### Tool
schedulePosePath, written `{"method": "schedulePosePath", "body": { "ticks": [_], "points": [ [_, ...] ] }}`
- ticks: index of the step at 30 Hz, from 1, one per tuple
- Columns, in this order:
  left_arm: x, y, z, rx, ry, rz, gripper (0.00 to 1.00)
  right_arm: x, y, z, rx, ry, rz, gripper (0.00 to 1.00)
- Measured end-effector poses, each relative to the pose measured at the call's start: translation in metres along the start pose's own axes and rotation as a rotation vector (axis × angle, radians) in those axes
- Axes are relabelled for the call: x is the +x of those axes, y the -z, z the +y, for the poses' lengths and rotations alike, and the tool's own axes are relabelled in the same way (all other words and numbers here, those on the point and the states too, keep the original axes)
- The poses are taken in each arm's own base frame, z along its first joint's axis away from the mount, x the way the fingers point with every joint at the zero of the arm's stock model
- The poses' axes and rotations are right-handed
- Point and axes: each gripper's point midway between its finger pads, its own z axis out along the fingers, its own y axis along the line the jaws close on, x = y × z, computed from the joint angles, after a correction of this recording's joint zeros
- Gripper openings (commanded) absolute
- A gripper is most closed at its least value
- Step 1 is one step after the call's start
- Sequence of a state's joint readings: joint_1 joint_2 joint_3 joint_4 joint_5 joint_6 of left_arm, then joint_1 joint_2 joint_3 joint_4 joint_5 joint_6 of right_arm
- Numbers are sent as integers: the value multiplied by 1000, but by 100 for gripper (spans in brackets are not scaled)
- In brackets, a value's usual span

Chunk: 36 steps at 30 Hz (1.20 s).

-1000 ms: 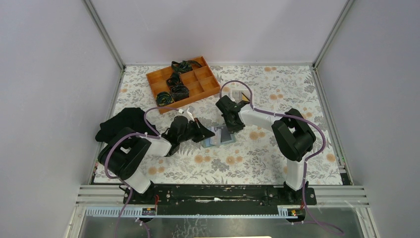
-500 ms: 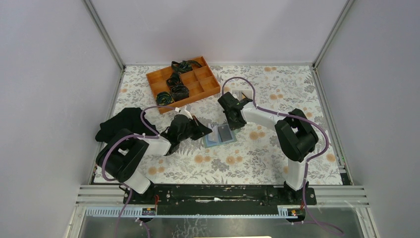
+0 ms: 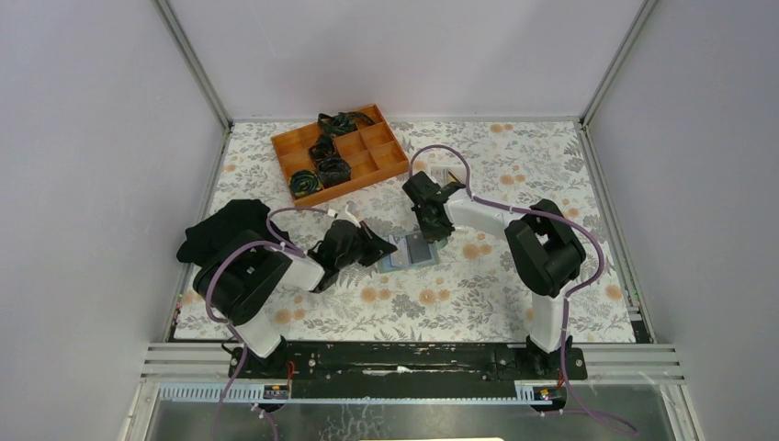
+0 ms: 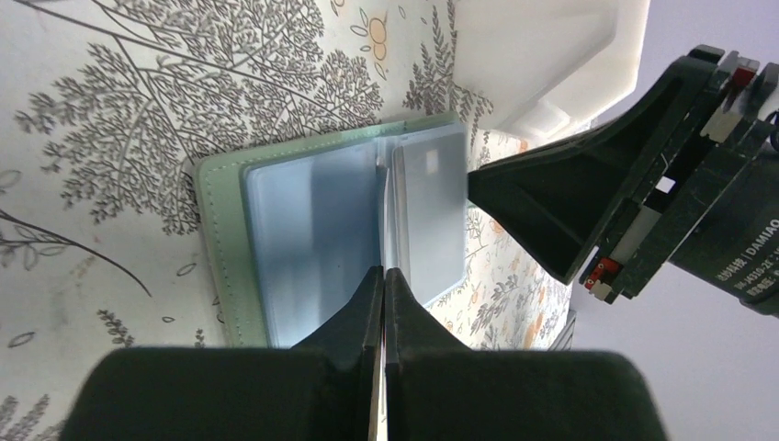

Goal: Put the credit cards into the card holder
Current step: Insert the credit card into the card holder.

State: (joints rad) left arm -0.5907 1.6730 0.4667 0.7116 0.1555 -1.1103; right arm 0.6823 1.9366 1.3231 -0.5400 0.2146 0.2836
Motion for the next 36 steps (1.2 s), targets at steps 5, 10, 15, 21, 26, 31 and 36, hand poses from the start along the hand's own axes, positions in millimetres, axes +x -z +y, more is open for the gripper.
{"method": "schedulePosePath", "body": {
  "ticks": [5,10,15,21,26,31,36],
  "points": [
    [4,2,-1,14,27,-8,0,0,-1,0,0,0,0,26],
    [5,3,2,14,46,-15,0,3,-3,0,0,0,1,26],
    [6,6,4,17,65,-21,0,3,-4,0,-1,-1,0,26],
    [4,7,-2,43,82,-33,0,3,-4,0,-6,-2,-4,26],
    [2,7,-4,52,91,-41,0,4,-4,1,-10,-3,-6,26],
    [2,7,-4,56,95,-44,0,3,-4,1,-10,-3,-7,26],
    [1,7,-6,62,96,-47,0,3,-4,1,-11,-3,-7,26]
  ]
}}
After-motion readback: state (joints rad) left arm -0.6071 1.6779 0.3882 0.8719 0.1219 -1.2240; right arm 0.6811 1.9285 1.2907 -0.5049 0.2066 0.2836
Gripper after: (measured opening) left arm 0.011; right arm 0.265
